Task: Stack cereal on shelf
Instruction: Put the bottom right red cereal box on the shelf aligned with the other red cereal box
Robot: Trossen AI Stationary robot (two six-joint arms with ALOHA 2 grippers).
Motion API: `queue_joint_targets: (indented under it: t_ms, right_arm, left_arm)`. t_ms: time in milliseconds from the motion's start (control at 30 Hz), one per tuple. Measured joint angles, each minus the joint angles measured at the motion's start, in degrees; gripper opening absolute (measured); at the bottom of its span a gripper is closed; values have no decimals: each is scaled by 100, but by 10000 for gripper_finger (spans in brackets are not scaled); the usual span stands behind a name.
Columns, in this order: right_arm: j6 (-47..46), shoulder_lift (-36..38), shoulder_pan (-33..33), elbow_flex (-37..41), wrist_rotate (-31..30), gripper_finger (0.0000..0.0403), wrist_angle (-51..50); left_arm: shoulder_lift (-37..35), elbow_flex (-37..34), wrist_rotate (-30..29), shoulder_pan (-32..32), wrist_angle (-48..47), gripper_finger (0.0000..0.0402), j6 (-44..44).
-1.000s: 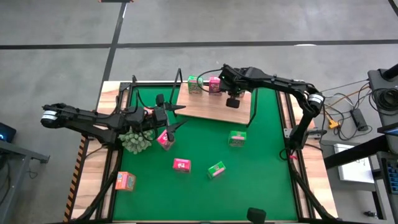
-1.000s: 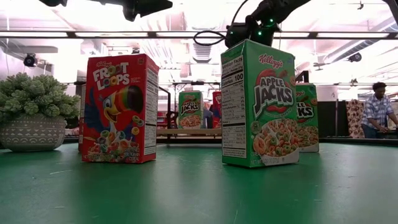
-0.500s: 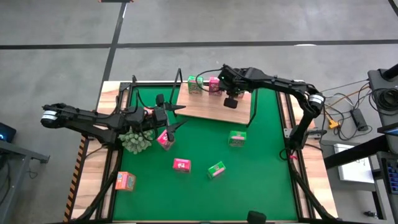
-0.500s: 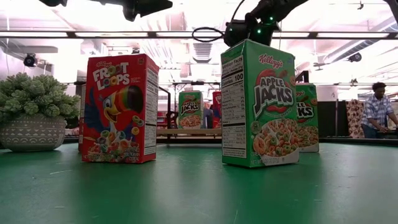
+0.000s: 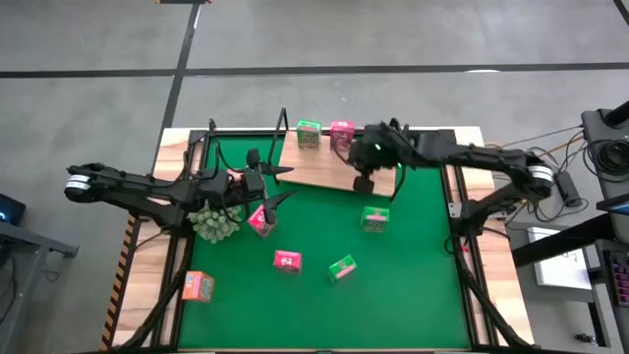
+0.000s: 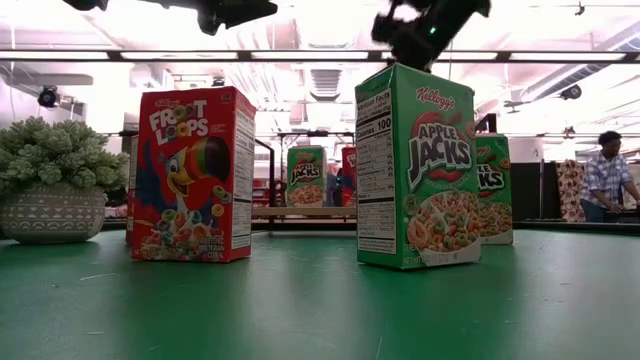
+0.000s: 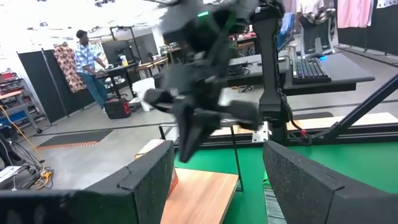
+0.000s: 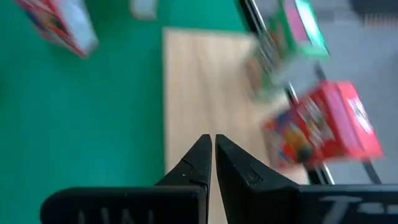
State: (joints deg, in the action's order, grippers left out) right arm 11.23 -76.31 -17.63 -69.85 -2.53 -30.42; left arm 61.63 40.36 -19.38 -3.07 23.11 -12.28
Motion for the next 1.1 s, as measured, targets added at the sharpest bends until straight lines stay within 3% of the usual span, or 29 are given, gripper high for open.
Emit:
queue_joint_targets:
  t_ms: [200, 400, 633, 800, 933, 1100]
  right_arm:
    - [195, 931, 681, 1512, 0, 13, 2067]
    - [558, 1619, 990, 2541, 0, 13, 3504]
    - [744, 2097, 1012, 3235, 2, 13, 4112]
    - [898, 2303, 1014, 3654, 160, 13, 4615]
    - [995, 2461, 1012, 3826, 166, 13, 4696]
    - [1118, 2567, 1012, 3899, 166, 13, 4701]
  left_arm:
    - [0, 0, 0, 2, 0, 231, 150]
    - [0, 0, -2, 0, -14, 231, 516]
    - [0, 0, -11, 0, -50, 231, 1088]
    - [0, 6, -509, 2, -89, 231, 1597]
    - [2, 398, -622, 7, -1028, 231, 1974]
    - [222, 1492, -589, 0, -3482, 231, 2242]
